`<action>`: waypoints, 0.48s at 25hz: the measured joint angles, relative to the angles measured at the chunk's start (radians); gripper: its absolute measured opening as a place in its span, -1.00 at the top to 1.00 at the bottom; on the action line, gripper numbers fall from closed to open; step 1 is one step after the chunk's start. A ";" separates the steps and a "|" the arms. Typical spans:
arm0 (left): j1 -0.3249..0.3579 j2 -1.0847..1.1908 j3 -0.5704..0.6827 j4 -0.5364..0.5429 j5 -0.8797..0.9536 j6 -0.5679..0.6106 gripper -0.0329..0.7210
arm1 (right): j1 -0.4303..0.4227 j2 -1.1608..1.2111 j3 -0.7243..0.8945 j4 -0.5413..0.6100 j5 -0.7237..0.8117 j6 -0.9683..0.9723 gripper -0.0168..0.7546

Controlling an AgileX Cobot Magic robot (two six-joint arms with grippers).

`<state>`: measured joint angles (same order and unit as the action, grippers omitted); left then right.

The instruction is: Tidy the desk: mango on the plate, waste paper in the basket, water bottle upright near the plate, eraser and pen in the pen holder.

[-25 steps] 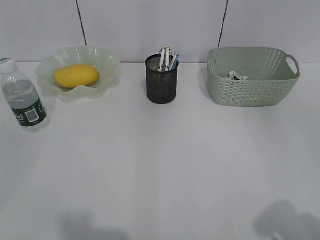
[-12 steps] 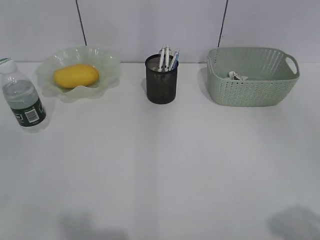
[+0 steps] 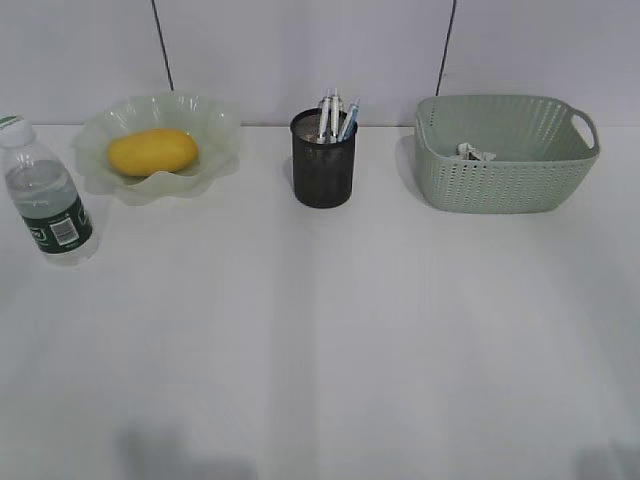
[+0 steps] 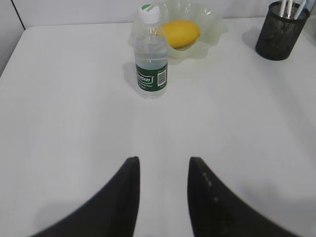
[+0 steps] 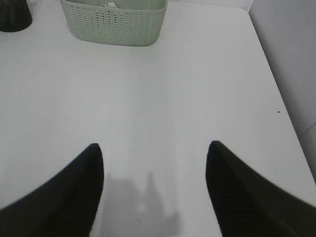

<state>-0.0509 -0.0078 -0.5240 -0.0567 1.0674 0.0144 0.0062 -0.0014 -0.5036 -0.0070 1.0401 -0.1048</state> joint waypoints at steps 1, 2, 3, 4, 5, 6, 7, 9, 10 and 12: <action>0.000 0.000 0.000 0.000 0.000 0.000 0.23 | -0.002 -0.002 0.000 0.000 0.000 0.000 -0.39; 0.000 0.000 0.000 -0.001 0.000 0.000 0.23 | -0.002 -0.004 0.000 -0.001 0.000 0.000 -0.39; 0.000 0.000 0.001 -0.001 0.000 0.000 0.23 | -0.002 -0.006 0.000 -0.001 0.000 0.000 -0.39; 0.000 0.000 0.000 -0.001 0.000 0.000 0.23 | -0.002 -0.006 0.000 -0.001 0.000 0.000 -0.39; 0.000 0.000 0.001 -0.001 0.000 0.000 0.23 | -0.002 -0.007 0.000 0.000 0.000 0.000 -0.39; 0.000 0.000 0.001 -0.001 0.000 0.000 0.23 | -0.002 -0.007 0.000 0.000 0.000 0.000 -0.39; 0.000 0.000 0.001 -0.001 0.000 0.000 0.23 | -0.002 -0.007 0.001 0.000 0.000 0.000 -0.38; 0.002 0.000 0.001 -0.001 0.000 0.000 0.23 | -0.002 -0.007 0.001 0.000 0.000 0.000 -0.38; 0.003 0.000 0.001 -0.001 0.000 0.000 0.23 | -0.002 -0.007 0.001 0.000 0.000 0.000 -0.38; 0.006 0.000 0.001 -0.001 0.000 0.000 0.23 | -0.002 -0.007 0.001 0.000 0.000 0.000 -0.38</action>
<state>-0.0452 -0.0078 -0.5229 -0.0580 1.0674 0.0144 0.0043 -0.0087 -0.5030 -0.0072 1.0401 -0.1048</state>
